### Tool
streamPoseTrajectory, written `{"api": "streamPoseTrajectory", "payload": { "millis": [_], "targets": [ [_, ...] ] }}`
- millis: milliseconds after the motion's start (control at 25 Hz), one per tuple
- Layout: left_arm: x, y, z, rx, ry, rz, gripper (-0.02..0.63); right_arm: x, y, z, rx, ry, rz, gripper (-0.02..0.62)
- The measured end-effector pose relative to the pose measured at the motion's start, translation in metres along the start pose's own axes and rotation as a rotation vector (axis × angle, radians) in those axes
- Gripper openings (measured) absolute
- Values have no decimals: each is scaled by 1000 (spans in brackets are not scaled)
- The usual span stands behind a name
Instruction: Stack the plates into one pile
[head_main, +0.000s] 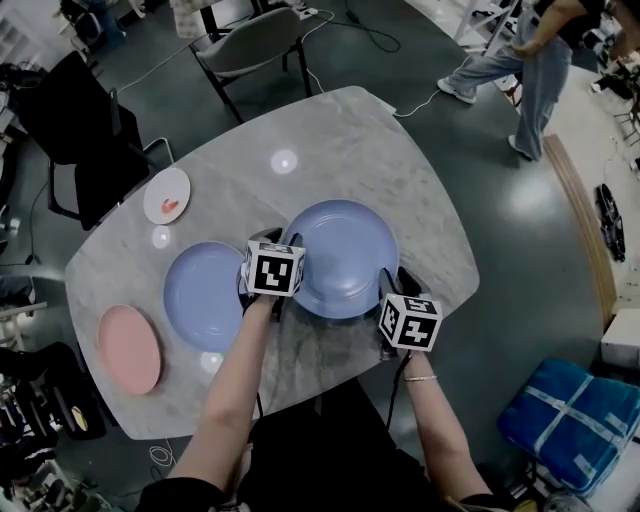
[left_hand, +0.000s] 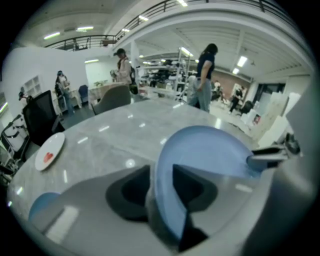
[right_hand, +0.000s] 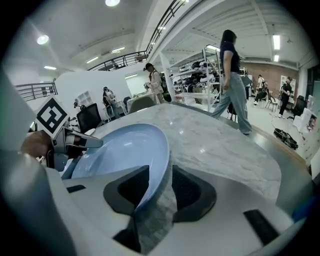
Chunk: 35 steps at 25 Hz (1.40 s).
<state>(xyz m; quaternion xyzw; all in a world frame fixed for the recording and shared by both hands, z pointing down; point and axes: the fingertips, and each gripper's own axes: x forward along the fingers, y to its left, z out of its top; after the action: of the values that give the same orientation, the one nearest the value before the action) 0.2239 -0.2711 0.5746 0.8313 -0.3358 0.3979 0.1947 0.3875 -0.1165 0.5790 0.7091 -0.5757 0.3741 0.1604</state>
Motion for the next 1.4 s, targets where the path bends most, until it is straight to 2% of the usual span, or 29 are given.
{"api": "streamPoseTrajectory", "payload": {
  "millis": [120, 400, 680, 880, 1160, 1400],
  "targets": [
    [6, -2, 1, -25, 27, -8, 122, 3, 2, -3, 3, 19, 18, 129],
    [6, -3, 2, -89, 15, -4, 83, 5, -2, -2, 37, 25, 29, 124],
    [-19, -13, 6, -117, -38, -8, 67, -7, -9, 9, 85, 3, 32, 110],
    [-43, -10, 8, -184, -95, 1, 60, -18, -2, 28, 57, -26, 54, 98],
    [-89, 18, 8, -268, -180, 92, 58, -19, 35, 49, -24, -30, 154, 101],
    [-144, 71, -29, -369, -214, 216, 58, -14, 110, 59, -130, -19, 288, 100]
  ]
}}
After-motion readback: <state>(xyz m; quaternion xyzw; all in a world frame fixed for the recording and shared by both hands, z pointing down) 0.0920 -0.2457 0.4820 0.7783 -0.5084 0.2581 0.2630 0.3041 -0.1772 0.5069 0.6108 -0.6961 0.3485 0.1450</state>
